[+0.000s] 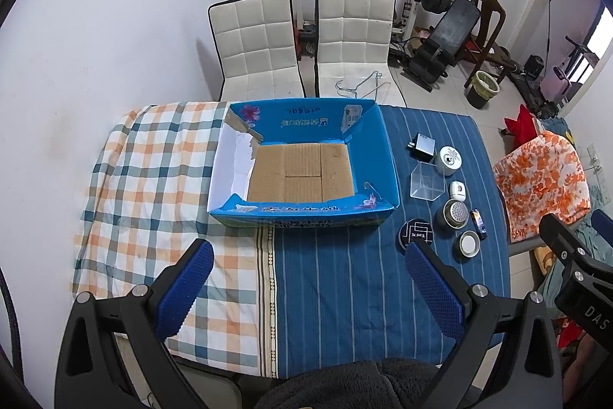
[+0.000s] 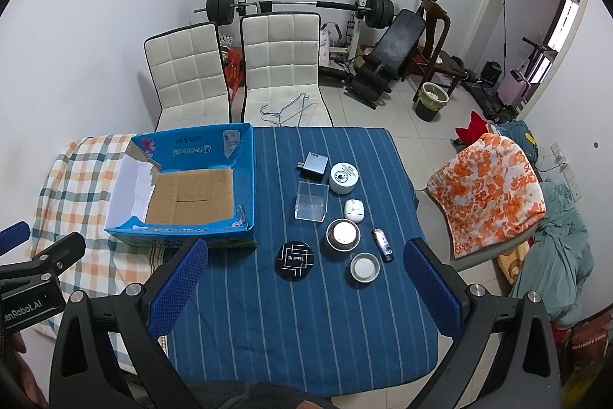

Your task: Organize rigid objects

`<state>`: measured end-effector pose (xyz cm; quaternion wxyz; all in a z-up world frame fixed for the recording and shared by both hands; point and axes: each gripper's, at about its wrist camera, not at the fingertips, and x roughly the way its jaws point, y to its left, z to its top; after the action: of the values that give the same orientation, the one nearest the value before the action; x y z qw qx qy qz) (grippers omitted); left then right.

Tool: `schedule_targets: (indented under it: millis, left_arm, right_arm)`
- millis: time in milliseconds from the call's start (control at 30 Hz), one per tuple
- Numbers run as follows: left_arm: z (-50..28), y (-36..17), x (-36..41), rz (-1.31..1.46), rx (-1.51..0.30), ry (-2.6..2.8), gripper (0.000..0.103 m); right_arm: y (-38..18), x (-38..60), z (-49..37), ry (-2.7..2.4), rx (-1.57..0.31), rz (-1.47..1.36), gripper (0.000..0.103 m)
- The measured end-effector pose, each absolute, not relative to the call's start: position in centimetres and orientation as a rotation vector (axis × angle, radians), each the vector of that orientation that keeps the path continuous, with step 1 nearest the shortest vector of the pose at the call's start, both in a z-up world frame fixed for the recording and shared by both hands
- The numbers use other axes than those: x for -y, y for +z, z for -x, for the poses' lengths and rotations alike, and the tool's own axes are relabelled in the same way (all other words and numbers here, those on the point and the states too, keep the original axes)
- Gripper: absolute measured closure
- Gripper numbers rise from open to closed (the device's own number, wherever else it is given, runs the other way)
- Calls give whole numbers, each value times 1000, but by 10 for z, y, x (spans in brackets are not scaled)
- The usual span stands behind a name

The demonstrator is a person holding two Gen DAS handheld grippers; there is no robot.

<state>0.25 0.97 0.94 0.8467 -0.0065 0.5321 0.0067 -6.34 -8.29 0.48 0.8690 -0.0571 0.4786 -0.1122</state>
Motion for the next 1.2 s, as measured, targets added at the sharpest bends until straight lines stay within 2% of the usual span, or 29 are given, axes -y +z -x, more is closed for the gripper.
schedule_targets:
  millis: [1200]
  left_arm:
    - [-17,26,-17,11,-1120,13,0]
  right_arm:
    - [11,87,65,-250,-984,113,0]
